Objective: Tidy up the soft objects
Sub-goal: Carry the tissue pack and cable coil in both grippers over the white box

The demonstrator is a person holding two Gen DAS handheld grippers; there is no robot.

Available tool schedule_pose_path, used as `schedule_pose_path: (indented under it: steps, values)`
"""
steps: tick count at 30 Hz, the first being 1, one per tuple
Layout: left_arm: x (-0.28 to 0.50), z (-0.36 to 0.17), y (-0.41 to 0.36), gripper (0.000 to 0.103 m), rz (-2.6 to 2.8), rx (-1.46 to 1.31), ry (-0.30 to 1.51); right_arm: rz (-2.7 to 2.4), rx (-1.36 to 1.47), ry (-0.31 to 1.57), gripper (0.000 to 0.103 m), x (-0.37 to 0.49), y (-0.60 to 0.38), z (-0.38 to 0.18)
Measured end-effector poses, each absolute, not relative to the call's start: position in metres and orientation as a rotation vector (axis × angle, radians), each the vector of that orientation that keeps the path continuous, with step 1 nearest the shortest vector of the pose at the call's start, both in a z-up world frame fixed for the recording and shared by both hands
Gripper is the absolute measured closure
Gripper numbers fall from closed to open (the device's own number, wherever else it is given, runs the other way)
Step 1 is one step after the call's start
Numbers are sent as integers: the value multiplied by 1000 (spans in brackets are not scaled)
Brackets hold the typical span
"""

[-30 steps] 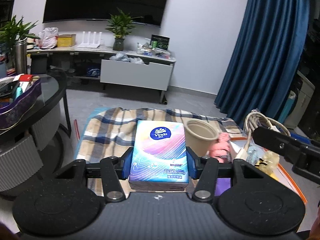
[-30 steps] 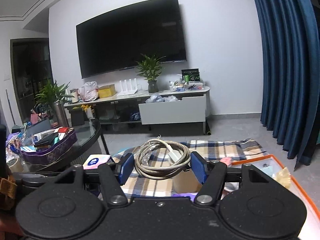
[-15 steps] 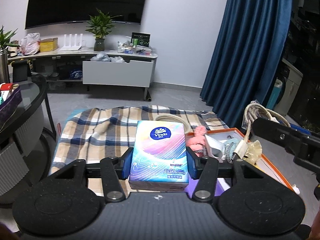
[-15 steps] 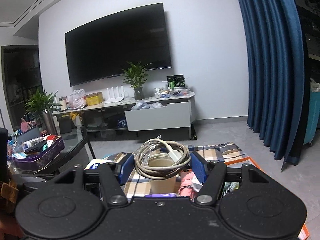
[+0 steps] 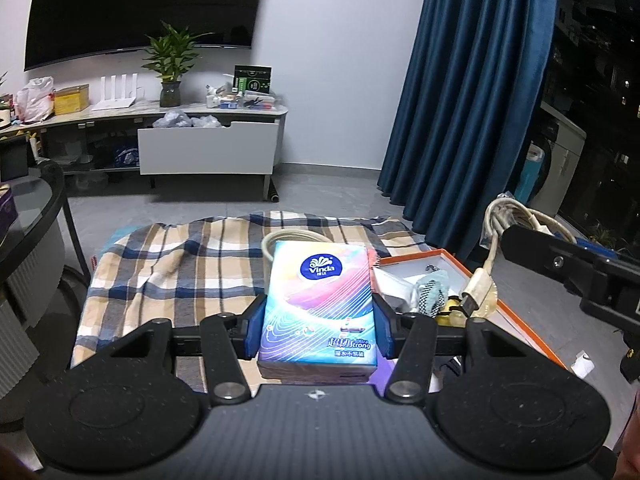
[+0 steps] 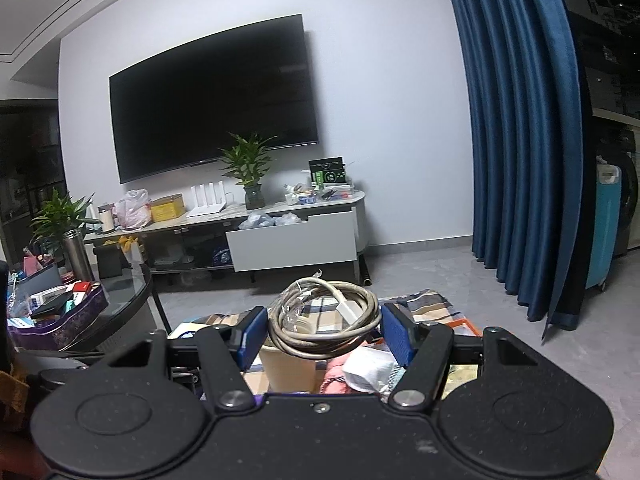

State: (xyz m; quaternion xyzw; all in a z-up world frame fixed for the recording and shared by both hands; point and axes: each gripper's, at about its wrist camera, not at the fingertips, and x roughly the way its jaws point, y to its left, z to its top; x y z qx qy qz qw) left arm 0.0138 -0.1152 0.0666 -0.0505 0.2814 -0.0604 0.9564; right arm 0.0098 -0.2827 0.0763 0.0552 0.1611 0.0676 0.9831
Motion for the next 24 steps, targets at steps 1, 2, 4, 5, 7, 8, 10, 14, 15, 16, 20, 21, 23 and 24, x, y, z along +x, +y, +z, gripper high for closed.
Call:
schedule_pose_path:
  steps: [1, 2, 4, 5, 7, 8, 10, 14, 15, 16, 20, 21, 23, 24]
  values:
    - [14, 66, -117, 50, -127, -100, 572, 133, 112, 325, 28, 10, -284, 76]
    - [14, 66, -118, 50, -130, -98, 573, 131, 113, 325, 28, 9, -286, 75]
    - [15, 66, -120, 50, -135, -94, 575, 125, 114, 324, 28, 9, -287, 75]
    - [15, 65, -121, 50, -136, -92, 576, 122, 116, 323, 28, 9, -288, 75]
    - [16, 66, -123, 50, -140, -88, 578, 115, 118, 321, 28, 9, -291, 75]
    - [17, 66, -124, 50, -143, -85, 577, 111, 120, 320, 28, 9, -291, 75]
    - [18, 66, -125, 50, -147, -80, 577, 106, 123, 319, 28, 9, -293, 76]
    - [20, 66, -130, 50, -160, -74, 580, 93, 124, 314, 28, 9, -298, 76]
    - [20, 66, -131, 50, -163, -72, 581, 90, 124, 313, 28, 8, -299, 76]
    - [20, 66, -133, 50, -167, -69, 581, 87, 125, 313, 28, 8, -301, 76]
    - [21, 66, -138, 50, -185, -59, 582, 74, 130, 313, 28, 9, -306, 75]
    - [22, 66, -140, 50, -189, -57, 582, 71, 131, 313, 28, 9, -308, 75]
    - [22, 65, -143, 50, -197, -53, 583, 66, 131, 314, 28, 9, -310, 75]
    - [23, 65, -145, 50, -202, -53, 585, 64, 131, 314, 28, 9, -311, 75]
